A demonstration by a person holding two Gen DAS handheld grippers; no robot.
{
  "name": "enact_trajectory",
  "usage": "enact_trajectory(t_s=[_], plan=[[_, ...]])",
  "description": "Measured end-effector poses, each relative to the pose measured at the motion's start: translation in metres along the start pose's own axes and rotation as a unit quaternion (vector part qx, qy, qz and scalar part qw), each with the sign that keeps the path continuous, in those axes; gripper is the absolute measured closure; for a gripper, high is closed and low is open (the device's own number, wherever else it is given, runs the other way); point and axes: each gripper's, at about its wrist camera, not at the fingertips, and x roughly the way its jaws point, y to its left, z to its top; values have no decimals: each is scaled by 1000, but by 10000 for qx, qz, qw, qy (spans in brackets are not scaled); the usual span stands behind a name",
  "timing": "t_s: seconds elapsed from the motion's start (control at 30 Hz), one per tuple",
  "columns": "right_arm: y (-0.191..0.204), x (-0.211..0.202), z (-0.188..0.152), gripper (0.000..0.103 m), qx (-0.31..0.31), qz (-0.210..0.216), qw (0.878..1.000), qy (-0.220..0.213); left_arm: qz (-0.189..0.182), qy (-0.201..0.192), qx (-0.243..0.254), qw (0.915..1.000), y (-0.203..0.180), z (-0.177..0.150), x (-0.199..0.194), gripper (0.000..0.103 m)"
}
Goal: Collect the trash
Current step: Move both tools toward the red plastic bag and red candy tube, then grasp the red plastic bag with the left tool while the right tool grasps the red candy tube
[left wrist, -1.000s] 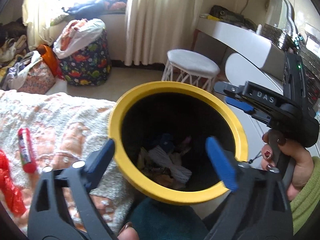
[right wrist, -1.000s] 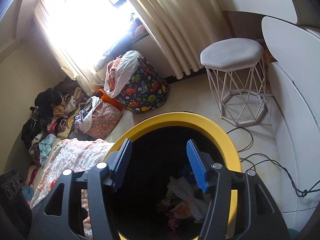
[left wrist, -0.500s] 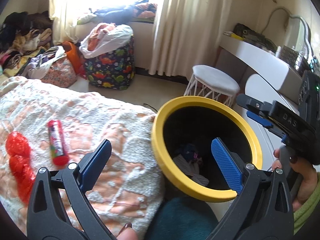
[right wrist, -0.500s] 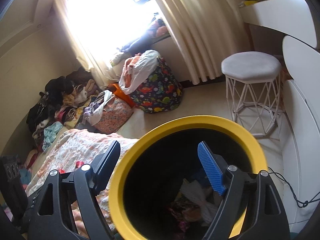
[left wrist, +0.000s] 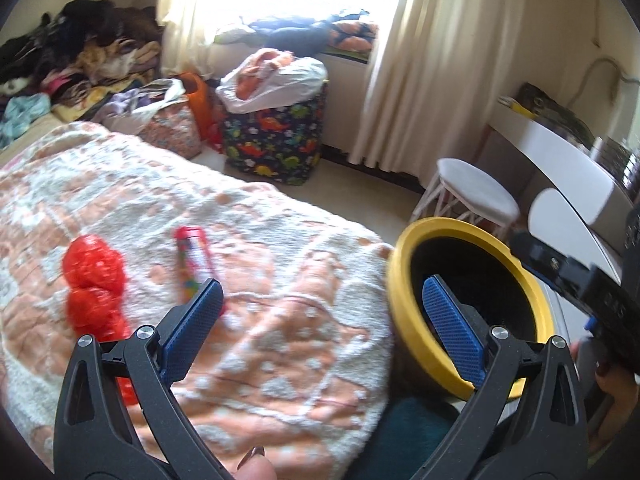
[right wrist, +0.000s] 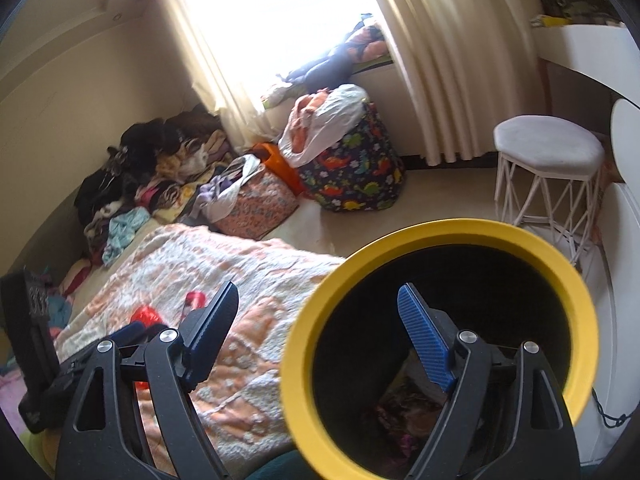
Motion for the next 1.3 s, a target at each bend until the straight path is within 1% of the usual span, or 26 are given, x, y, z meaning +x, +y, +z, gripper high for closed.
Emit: enact_trajectory(t_s=[0.2, 0.33, 0.5, 0.67, 0.73, 0.83, 0.9, 0.97, 1.1, 1.17, 1.2, 1.23, 1.27, 1.3], plan=[[29, 14, -8, 24, -201, 201, 9994, 196, 377, -115, -272, 9989, 34, 3, -6, 11], [50, 28, -15, 24, -328, 333, 9982, 379, 694, -196, -543, 9959, 63, 5, -10, 11], [80, 49, -25, 24, -608, 551, 9945, 658, 1040, -243, -926, 9900, 102, 7, -15, 11], [108, 72, -30, 24, -892, 752, 9891, 904, 1228, -199, -1344, 9831, 137, 3, -18, 11], [117, 82, -34, 26, -950, 832, 9867, 1022, 1216, -156, -1527, 9806, 151, 0, -19, 11], [130, 99, -40, 30, -1014, 928, 9824, 1262, 1056, -48, -1868, 9767, 169, -7, -17, 13], [137, 109, -45, 32, -1071, 956, 9801, 1373, 958, 18, -2080, 9734, 179, -11, -15, 19], [145, 119, -49, 34, -1134, 1009, 9774, 1470, 892, 72, -2176, 9719, 184, -15, -12, 24], [152, 141, -57, 41, -1197, 1022, 9730, 1689, 664, 196, -2340, 9698, 190, -22, -6, 32], [155, 151, -59, 43, -1211, 999, 9722, 1739, 619, 256, -2362, 9694, 191, -25, -2, 35], [157, 155, -60, 45, -1235, 1006, 9714, 1761, 616, 267, -2353, 9696, 191, -26, -1, 36], [158, 160, -61, 51, -1259, 1039, 9700, 1804, 601, 278, -2343, 9699, 191, -27, -1, 36], [159, 166, -62, 54, -1257, 1060, 9689, 1849, 597, 288, -2330, 9702, 190, -27, 0, 36], [158, 171, -63, 59, -1233, 1022, 9684, 1914, 600, 298, -2321, 9704, 189, -27, 1, 37]])
